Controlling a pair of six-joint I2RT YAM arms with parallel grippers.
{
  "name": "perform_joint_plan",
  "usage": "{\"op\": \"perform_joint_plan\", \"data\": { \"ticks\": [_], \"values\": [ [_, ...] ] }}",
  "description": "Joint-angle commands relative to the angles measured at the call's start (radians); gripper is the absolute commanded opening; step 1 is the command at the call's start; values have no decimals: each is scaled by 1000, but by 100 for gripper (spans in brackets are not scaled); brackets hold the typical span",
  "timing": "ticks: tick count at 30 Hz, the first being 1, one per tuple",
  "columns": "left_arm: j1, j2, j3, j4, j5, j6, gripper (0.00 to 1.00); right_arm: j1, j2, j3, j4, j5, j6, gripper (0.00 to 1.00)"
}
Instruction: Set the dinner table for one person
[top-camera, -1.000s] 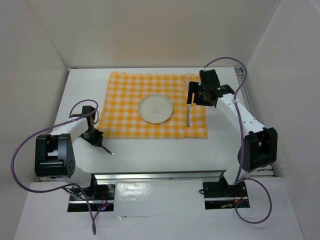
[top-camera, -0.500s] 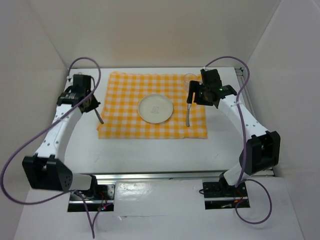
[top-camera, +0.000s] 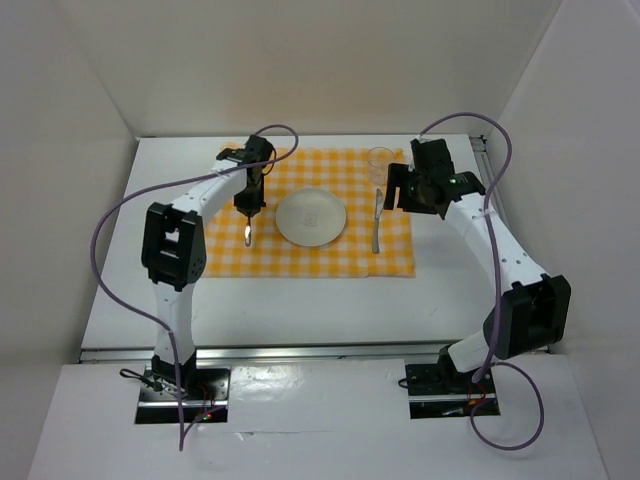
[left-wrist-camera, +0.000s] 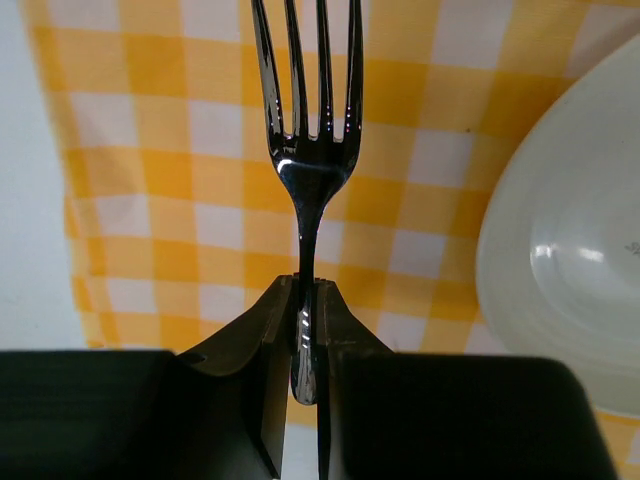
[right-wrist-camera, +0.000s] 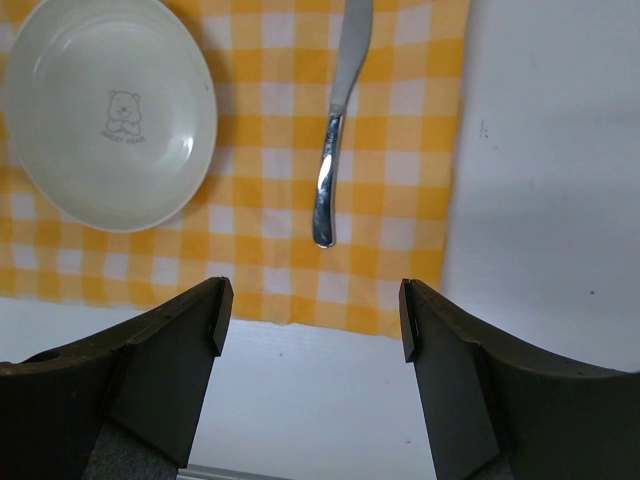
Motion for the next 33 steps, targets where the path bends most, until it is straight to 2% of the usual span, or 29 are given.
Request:
{"op": "perform_joint_plan", "data": {
  "ticks": [1,5,13,14,18,21,27,30,33],
  "values": [
    [7,63,76,-57,20,27,0,-18,-56,14,-34,37,-29,79],
    [7,116,76,-39,74,36,0,-41,-56,23,-66,59,-39,79],
    [7,214,147,-95,31,59,1,-50,-67,14,-85,68,-48,83],
    [7,214,147,-95,31,59,18,-50,-76,14,-85,68,-48,89],
    [7,194,156,-95,59,50,66,-50,-76,26,-103,59,-37,100],
    [7,144,165,-83,111,61,89,-50,-76,48,-114,80,-19,100],
    [7,16,247,-161,63,43,93,-59,-144,37,-103,123,56,100],
    [7,-134,256,-170,37,21,93,-59,-187,11,-84,142,78,100],
    [7,-339,153,-65,56,12,93,-59,-196,-11,-94,152,87,100]
  ]
}}
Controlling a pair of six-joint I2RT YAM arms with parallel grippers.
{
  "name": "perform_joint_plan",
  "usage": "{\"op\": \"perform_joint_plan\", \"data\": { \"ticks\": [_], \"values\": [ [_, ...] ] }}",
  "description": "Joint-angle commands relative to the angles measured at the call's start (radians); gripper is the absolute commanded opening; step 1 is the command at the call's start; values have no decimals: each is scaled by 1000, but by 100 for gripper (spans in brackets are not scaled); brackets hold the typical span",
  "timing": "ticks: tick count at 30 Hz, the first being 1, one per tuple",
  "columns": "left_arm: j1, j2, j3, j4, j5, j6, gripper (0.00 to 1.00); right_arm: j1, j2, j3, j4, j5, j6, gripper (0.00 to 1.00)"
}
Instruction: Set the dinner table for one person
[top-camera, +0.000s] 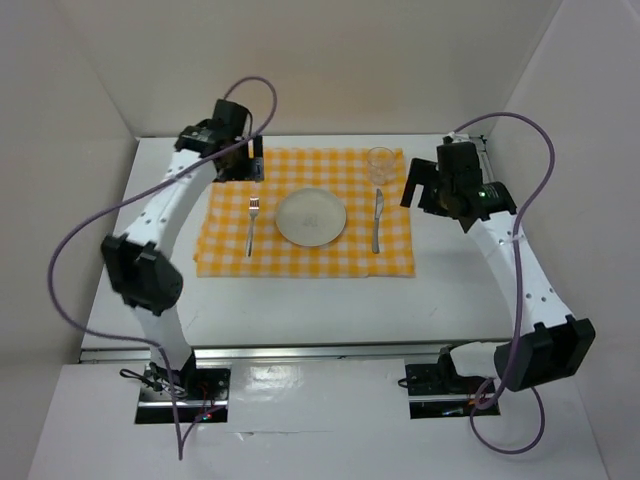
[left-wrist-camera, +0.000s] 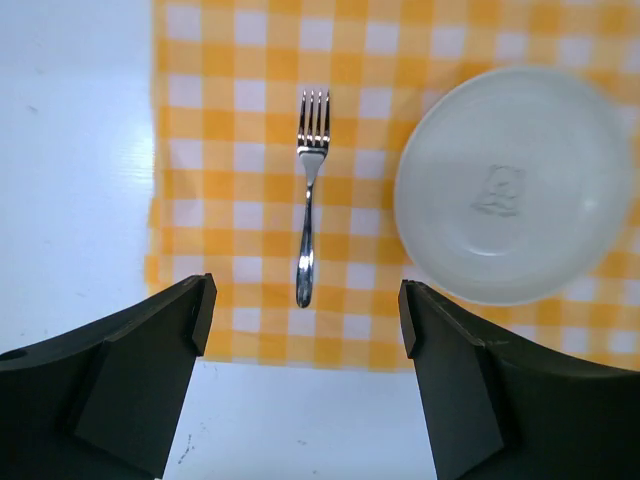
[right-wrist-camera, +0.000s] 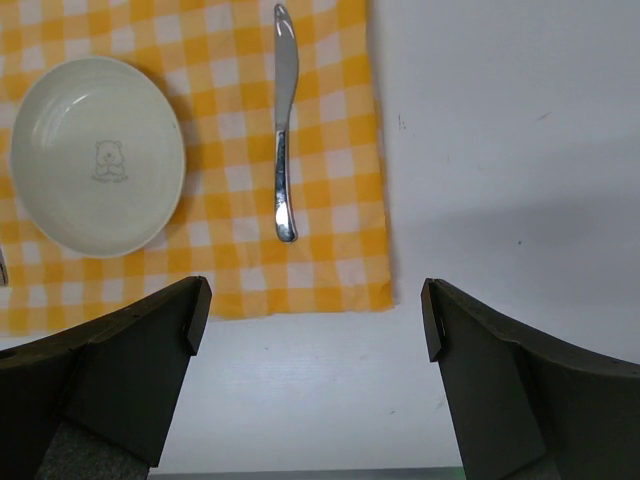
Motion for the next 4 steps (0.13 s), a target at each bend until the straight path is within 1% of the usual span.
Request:
{"op": "perform_joint_plan", "data": {
  "ticks": [1,2,3,4],
  "values": [
    [1,-273,-63,81,-3,-28,93,-7,-39,-12,-5,41,35,100],
    [1,-319,-130,107,18,-37,93,-16,-39,-12,-19,55,49,100],
    [1,-402,-161,130,28,-37,93,-16,-39,-12,-19,64,49,100],
    [1,-437,-189,149,37,-48,93,-16,-30,-12,-34,64,59,100]
  ]
}}
